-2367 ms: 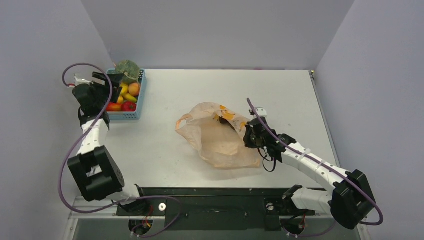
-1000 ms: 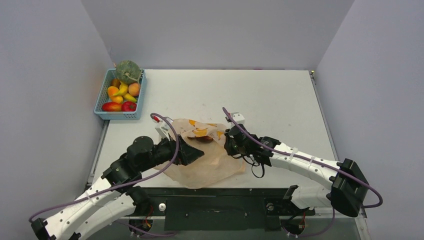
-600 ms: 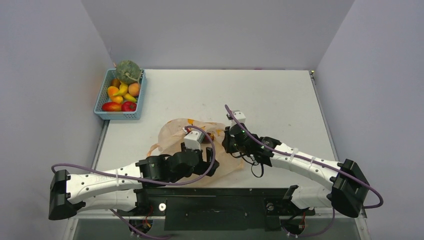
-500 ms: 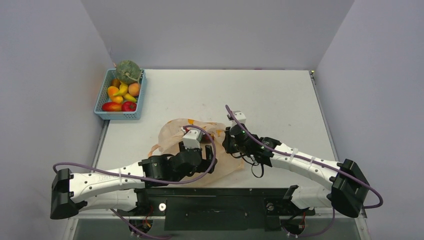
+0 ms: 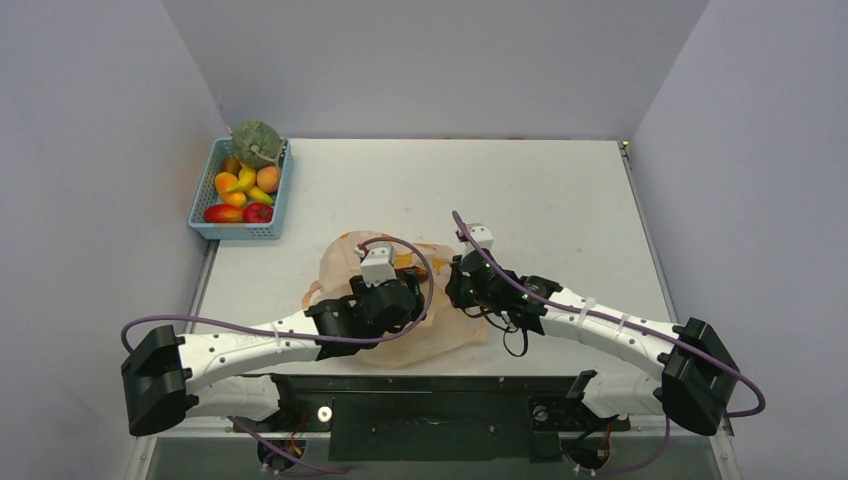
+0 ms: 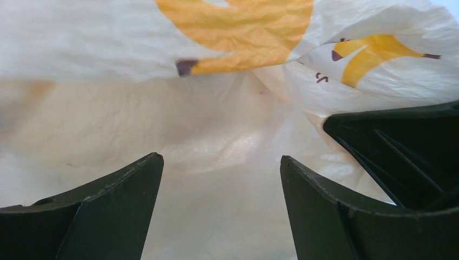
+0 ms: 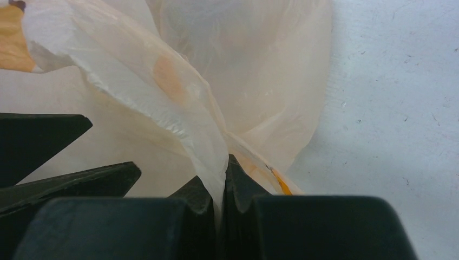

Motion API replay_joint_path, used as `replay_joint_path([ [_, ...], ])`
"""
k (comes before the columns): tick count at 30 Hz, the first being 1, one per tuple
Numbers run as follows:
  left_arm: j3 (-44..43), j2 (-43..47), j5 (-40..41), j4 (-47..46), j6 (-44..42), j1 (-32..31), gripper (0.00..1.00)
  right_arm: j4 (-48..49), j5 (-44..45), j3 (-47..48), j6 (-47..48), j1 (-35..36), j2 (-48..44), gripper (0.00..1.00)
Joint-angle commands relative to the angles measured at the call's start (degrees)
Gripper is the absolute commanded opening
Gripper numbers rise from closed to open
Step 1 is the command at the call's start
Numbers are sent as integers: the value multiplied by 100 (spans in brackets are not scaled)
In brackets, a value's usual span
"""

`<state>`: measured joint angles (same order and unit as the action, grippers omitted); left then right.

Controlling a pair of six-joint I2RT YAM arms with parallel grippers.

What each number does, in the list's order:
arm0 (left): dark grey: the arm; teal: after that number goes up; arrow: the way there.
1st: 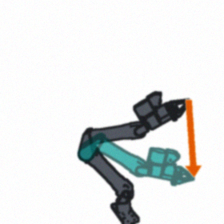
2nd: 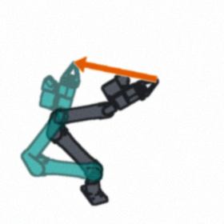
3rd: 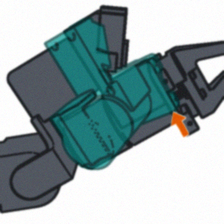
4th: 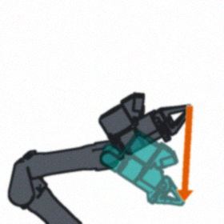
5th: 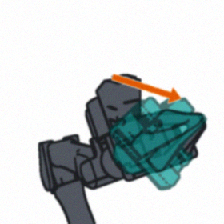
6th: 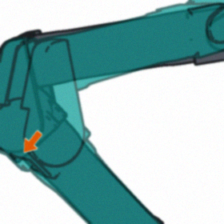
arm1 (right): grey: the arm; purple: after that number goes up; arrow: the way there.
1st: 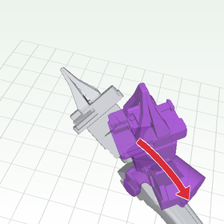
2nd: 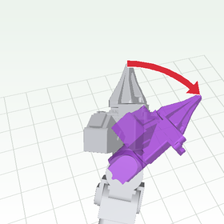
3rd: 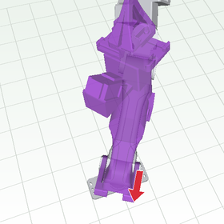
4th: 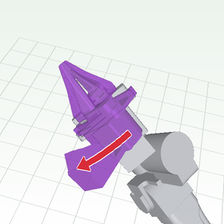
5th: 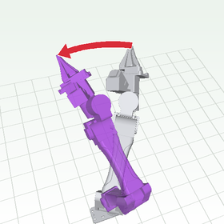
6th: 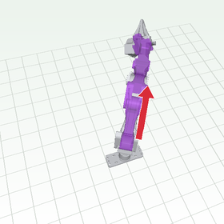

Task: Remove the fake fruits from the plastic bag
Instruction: Adjust the plastic bag at the center of the board.

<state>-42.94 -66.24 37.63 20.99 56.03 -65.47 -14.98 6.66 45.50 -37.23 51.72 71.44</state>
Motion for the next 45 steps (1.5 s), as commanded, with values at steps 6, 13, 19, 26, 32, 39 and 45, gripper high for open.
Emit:
replay_joint_path([
  [6, 86, -299, 529, -843, 22, 26, 78, 219, -59, -8, -97, 3, -238, 0],
  [13, 678, 354, 182, -1070, 9, 48, 79, -298, 159, -38, 258, 13, -358, 13],
  [19, 1144, 712, -304, -1436, 27, 221, 80, -997, 106, 115, 987, 31, -686, 44],
  [26, 1139, 561, -1017, -1584, -261, 534, 83, -2126, 75, 999, 1634, 92, -1200, 55],
  [32, 1209, 682, -1103, -1811, -326, 552, 84, -1614, -245, 1644, 2630, 92, -647, 60],
  [39, 1250, 996, -1003, -1505, -301, 588, 83, -658, -1106, 1789, 3280, 144, 134, 62],
  [45, 1520, 1287, -1090, -1413, -320, 648, 84, -15, -112, 1351, 3200, 341, 451, 59],
])
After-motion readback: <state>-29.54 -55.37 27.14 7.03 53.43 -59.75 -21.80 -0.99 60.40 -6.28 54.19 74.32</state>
